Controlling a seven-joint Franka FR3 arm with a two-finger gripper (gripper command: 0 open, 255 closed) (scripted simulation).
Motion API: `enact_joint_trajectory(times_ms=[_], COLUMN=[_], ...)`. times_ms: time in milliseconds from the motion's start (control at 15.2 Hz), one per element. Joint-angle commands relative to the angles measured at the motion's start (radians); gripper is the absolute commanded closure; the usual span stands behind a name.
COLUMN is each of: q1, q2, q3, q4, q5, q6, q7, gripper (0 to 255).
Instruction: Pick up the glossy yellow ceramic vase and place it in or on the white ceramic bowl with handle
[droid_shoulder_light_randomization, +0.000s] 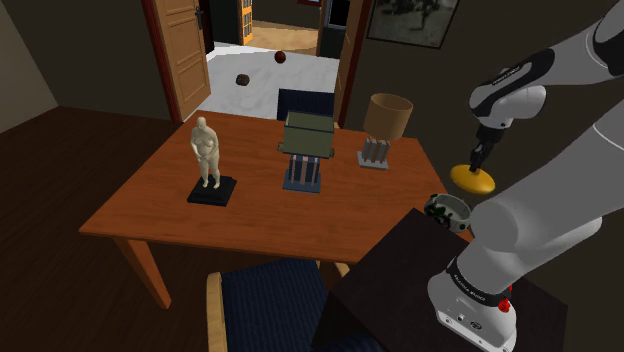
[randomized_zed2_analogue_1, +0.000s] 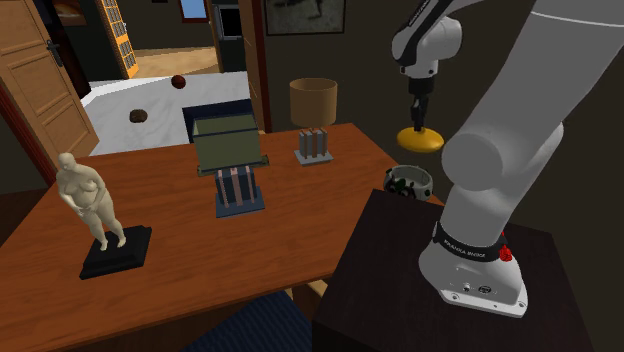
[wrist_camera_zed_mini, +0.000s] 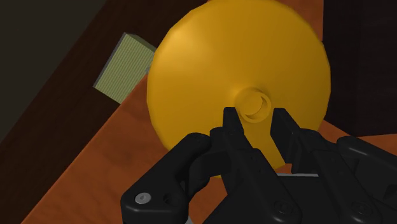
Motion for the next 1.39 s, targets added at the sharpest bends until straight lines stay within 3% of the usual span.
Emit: enact_joint_trajectory(times_ms=[0,1056,1320], q1=[0.001,-0.007,-0.010], q2=[0.027,0.247,0.260], q3=[-0.005,0.001,0.006], q4=[-0.007,-0.056,-0.057], q5=[0.012,0.154,0.165], q6=[0.032,0.276,0.288], q7=[-0.009,-0.094,-0.100], gripper=[255,255,255])
